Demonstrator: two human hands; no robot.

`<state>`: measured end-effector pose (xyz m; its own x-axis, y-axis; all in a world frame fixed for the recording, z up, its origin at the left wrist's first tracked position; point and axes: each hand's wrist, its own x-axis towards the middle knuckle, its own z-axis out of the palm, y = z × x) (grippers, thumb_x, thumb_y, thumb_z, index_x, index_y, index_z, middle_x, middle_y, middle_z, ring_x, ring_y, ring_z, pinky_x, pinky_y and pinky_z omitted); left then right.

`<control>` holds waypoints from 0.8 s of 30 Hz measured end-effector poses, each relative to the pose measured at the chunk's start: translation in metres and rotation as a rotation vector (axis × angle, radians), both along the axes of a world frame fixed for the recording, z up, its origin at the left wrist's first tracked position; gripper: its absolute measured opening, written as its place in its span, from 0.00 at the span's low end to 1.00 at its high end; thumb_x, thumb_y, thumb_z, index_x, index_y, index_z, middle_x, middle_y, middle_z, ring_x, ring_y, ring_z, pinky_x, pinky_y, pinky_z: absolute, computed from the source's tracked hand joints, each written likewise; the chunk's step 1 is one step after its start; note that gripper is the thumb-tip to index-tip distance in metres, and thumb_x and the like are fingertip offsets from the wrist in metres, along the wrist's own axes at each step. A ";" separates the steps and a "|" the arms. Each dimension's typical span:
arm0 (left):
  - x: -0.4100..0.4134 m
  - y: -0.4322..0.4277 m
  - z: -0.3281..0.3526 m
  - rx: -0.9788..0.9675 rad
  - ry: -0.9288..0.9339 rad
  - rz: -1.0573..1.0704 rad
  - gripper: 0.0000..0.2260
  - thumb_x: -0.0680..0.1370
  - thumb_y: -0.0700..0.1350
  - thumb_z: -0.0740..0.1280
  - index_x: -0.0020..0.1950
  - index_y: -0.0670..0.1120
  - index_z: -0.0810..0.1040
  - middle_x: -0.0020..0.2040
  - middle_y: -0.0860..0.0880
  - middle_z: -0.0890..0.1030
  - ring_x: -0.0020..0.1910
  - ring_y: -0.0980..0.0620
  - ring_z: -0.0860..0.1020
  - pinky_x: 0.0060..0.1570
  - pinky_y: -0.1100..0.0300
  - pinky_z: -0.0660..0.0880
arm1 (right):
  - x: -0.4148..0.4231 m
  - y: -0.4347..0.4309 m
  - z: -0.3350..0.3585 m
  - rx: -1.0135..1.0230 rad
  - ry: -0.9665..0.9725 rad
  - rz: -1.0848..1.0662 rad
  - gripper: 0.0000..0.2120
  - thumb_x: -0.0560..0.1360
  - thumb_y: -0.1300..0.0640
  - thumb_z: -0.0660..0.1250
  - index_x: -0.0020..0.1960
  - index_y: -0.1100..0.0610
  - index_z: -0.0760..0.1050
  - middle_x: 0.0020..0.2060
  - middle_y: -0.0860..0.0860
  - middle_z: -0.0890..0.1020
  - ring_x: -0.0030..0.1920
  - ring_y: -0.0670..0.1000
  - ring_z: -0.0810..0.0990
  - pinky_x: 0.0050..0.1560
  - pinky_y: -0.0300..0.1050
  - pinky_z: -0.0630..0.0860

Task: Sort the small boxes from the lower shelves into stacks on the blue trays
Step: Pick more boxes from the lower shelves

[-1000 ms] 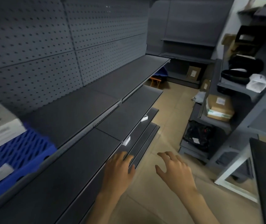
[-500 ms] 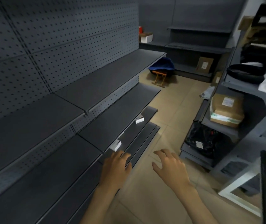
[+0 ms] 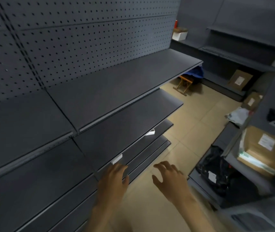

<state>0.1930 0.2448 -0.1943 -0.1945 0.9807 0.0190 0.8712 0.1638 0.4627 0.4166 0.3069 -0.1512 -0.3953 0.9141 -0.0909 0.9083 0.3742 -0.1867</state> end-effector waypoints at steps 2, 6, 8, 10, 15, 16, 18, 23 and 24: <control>-0.003 0.013 -0.007 -0.002 0.015 0.026 0.14 0.79 0.51 0.69 0.64 0.52 0.81 0.59 0.54 0.81 0.60 0.50 0.79 0.54 0.54 0.79 | -0.002 0.021 -0.004 0.000 -0.001 0.033 0.22 0.81 0.39 0.58 0.73 0.42 0.69 0.70 0.43 0.73 0.64 0.49 0.78 0.59 0.47 0.77; -0.005 0.034 -0.015 -0.017 0.048 0.097 0.14 0.79 0.51 0.68 0.64 0.53 0.80 0.58 0.55 0.81 0.58 0.50 0.79 0.53 0.53 0.78 | -0.002 0.058 -0.010 -0.024 0.010 0.093 0.23 0.82 0.39 0.58 0.75 0.42 0.68 0.72 0.43 0.72 0.66 0.49 0.76 0.62 0.46 0.77; -0.004 0.047 -0.019 -0.056 0.062 0.132 0.15 0.79 0.53 0.67 0.66 0.54 0.78 0.60 0.55 0.80 0.59 0.50 0.78 0.53 0.50 0.78 | 0.002 0.078 -0.016 -0.039 0.037 0.122 0.23 0.82 0.40 0.59 0.75 0.43 0.68 0.72 0.44 0.72 0.67 0.49 0.76 0.63 0.46 0.76; 0.000 0.058 -0.021 -0.076 0.076 0.173 0.16 0.79 0.53 0.67 0.66 0.55 0.78 0.60 0.54 0.79 0.60 0.49 0.78 0.54 0.47 0.78 | 0.006 0.100 -0.026 -0.060 0.044 0.158 0.23 0.82 0.40 0.59 0.75 0.43 0.69 0.71 0.43 0.73 0.67 0.49 0.76 0.63 0.46 0.76; 0.022 0.075 -0.027 -0.068 0.134 0.262 0.16 0.77 0.53 0.64 0.63 0.53 0.81 0.59 0.53 0.82 0.58 0.48 0.80 0.52 0.50 0.79 | 0.018 0.156 -0.051 -0.133 0.047 0.250 0.22 0.80 0.42 0.61 0.73 0.44 0.71 0.70 0.45 0.74 0.68 0.50 0.75 0.63 0.46 0.75; 0.028 0.077 -0.029 -0.065 0.142 0.283 0.17 0.76 0.53 0.61 0.61 0.52 0.82 0.58 0.53 0.82 0.57 0.48 0.81 0.51 0.50 0.80 | 0.023 0.166 -0.056 -0.148 0.054 0.261 0.22 0.80 0.43 0.62 0.72 0.44 0.72 0.68 0.46 0.75 0.66 0.51 0.76 0.62 0.46 0.76; 0.043 0.083 -0.035 -0.039 0.188 0.315 0.18 0.75 0.52 0.59 0.57 0.51 0.83 0.56 0.52 0.83 0.54 0.47 0.83 0.50 0.48 0.81 | 0.031 0.185 -0.070 -0.167 0.064 0.286 0.21 0.78 0.44 0.65 0.70 0.45 0.74 0.66 0.47 0.77 0.63 0.52 0.78 0.60 0.48 0.78; 0.076 0.091 -0.048 -0.136 0.197 0.440 0.13 0.72 0.48 0.67 0.55 0.52 0.83 0.54 0.53 0.83 0.51 0.47 0.82 0.46 0.48 0.81 | 0.047 0.215 -0.098 -0.203 0.032 0.365 0.19 0.77 0.43 0.66 0.66 0.44 0.76 0.62 0.47 0.78 0.59 0.52 0.80 0.54 0.48 0.80; 0.080 0.091 -0.050 -0.153 0.172 0.470 0.14 0.72 0.48 0.68 0.57 0.53 0.83 0.56 0.53 0.83 0.53 0.47 0.82 0.48 0.48 0.81 | 0.051 0.218 -0.101 -0.208 0.040 0.371 0.19 0.77 0.43 0.66 0.66 0.45 0.76 0.61 0.47 0.79 0.59 0.52 0.80 0.54 0.48 0.80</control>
